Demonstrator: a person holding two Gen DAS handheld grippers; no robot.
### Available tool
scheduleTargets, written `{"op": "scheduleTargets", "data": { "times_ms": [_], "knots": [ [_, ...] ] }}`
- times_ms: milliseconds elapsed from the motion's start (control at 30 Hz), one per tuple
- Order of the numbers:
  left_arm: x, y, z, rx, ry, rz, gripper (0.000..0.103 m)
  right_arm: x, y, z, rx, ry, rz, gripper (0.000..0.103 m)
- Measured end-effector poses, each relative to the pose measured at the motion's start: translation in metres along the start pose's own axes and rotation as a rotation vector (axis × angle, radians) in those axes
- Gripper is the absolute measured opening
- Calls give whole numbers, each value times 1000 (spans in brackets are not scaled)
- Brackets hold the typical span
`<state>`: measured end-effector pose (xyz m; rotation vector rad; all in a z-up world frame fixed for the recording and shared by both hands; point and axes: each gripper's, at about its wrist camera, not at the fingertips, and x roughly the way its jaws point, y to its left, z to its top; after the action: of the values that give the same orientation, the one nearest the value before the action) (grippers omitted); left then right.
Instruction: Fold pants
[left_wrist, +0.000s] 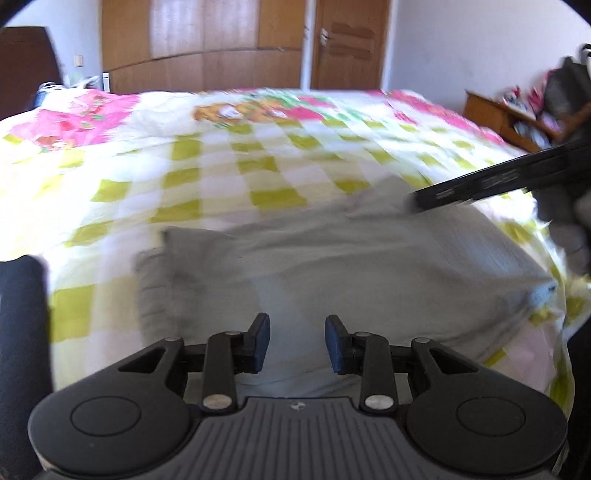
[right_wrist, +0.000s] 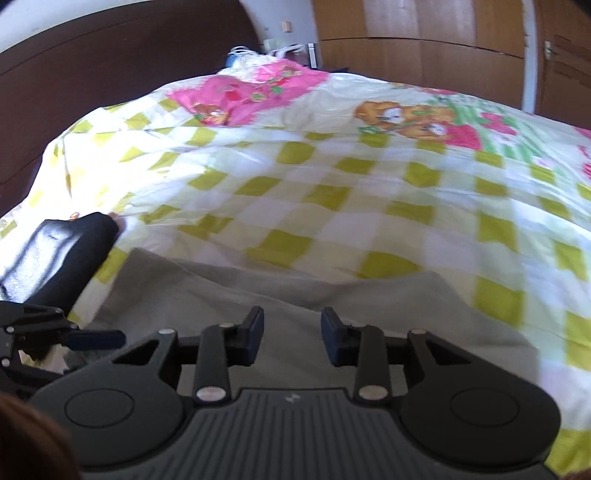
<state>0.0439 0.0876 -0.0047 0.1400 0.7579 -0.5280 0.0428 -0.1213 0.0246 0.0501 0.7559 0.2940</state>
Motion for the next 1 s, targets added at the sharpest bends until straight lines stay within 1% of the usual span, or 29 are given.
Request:
{"op": "scheduleTargets", "data": {
  "times_ms": [33, 67, 133, 233, 300, 400, 533, 667, 700, 733, 767, 800, 900, 933, 1000],
  "knots": [
    [6, -5, 1, 13, 32, -11, 45, -14, -17, -8, 28, 2, -42, 36],
    [13, -9, 0, 29, 56, -1, 45, -27, -34, -15, 52, 6, -84, 36],
    [20, -17, 1, 63, 79, 29, 45, -48, -68, -32, 113, 34, -152, 37],
    [16, -25, 11, 56, 73, 36, 45, -61, -105, -55, 220, 86, -167, 38],
    [15, -33, 19, 66, 61, 25, 45, -63, -123, -67, 288, 105, -134, 38],
    [20, -53, 29, 99, 66, -22, 46, -59, -142, -79, 403, 106, -11, 38],
    [39, -77, 34, 154, 80, -50, 46, -45, -157, -80, 464, 98, 144, 39],
    [50, -88, 40, 137, 88, -72, 46, -33, -170, -82, 515, 120, 236, 39],
    [52, -90, 41, 138, 91, -75, 47, -33, -173, -83, 541, 119, 262, 32],
    [55, -93, 42, 141, 94, -78, 47, -31, -176, -84, 576, 120, 296, 24],
    [58, -97, 42, 147, 96, -81, 47, -29, -178, -87, 611, 122, 322, 22],
    [60, -99, 43, 154, 98, -83, 47, -26, -179, -89, 634, 132, 342, 15],
    [64, -107, 44, 162, 103, -84, 47, -27, -178, -90, 628, 109, 330, 7],
    [65, -110, 44, 154, 103, -94, 47, -30, -181, -89, 633, 97, 325, 6],
    [66, -119, 44, 152, 101, -131, 48, -39, -186, -88, 620, 75, 283, 5]
  ]
}}
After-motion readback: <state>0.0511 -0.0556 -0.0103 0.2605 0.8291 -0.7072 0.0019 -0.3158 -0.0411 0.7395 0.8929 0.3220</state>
